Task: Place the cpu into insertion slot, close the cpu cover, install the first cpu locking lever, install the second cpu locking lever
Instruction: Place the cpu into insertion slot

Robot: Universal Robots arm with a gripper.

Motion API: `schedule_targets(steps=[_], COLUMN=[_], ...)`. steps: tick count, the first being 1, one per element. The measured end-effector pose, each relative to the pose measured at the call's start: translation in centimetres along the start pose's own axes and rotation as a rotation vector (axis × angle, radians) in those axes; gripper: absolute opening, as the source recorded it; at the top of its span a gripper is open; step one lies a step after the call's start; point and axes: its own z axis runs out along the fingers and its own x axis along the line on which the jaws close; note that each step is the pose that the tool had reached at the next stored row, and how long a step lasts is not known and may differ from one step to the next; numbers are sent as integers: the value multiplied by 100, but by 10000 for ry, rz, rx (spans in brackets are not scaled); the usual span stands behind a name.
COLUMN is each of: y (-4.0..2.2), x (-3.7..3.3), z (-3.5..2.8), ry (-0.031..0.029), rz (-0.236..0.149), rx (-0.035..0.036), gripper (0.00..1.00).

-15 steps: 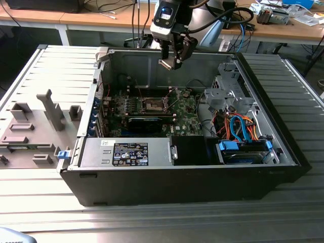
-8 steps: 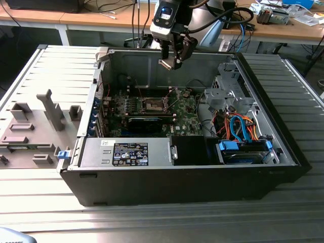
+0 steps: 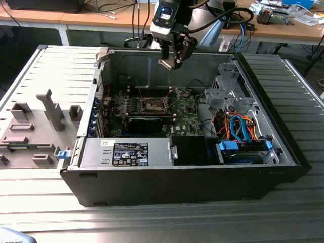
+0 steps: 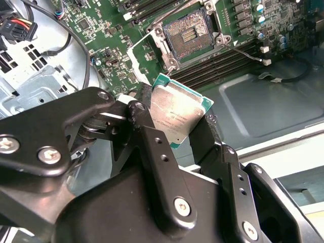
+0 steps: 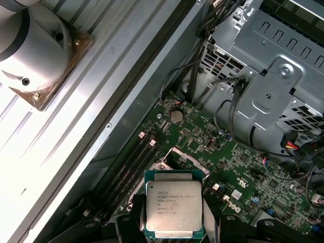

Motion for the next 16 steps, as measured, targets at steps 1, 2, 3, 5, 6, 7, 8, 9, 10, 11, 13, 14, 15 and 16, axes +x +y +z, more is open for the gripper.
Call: schedule_targets(steps=[1, 2, 3, 5, 6, 7, 8, 9, 10, 11, 13, 14, 15, 16], y=[0, 0, 0, 0, 0, 0, 0, 0, 0, 0, 0, 0, 0, 0], x=[0, 0, 0, 0, 0, 0, 0, 0, 0, 0, 0, 0, 0, 0], z=[0, 0, 0, 0, 0, 0, 0, 0, 0, 0, 0, 0, 0, 0], ry=[-1, -1, -1, -2, -3, -3, -4, -4, -4, -5, -6, -6, -7, -8], rz=[5, 13, 17, 33, 42, 48, 52, 59, 68, 72, 83, 92, 95, 107], rx=[0, -1, 0, -2, -2, -3, -2, -3, -4, -4, -4, -4, -5, -6], gripper=[55, 55, 55, 55, 55, 55, 55, 55, 55, 55, 55, 55, 55, 55])
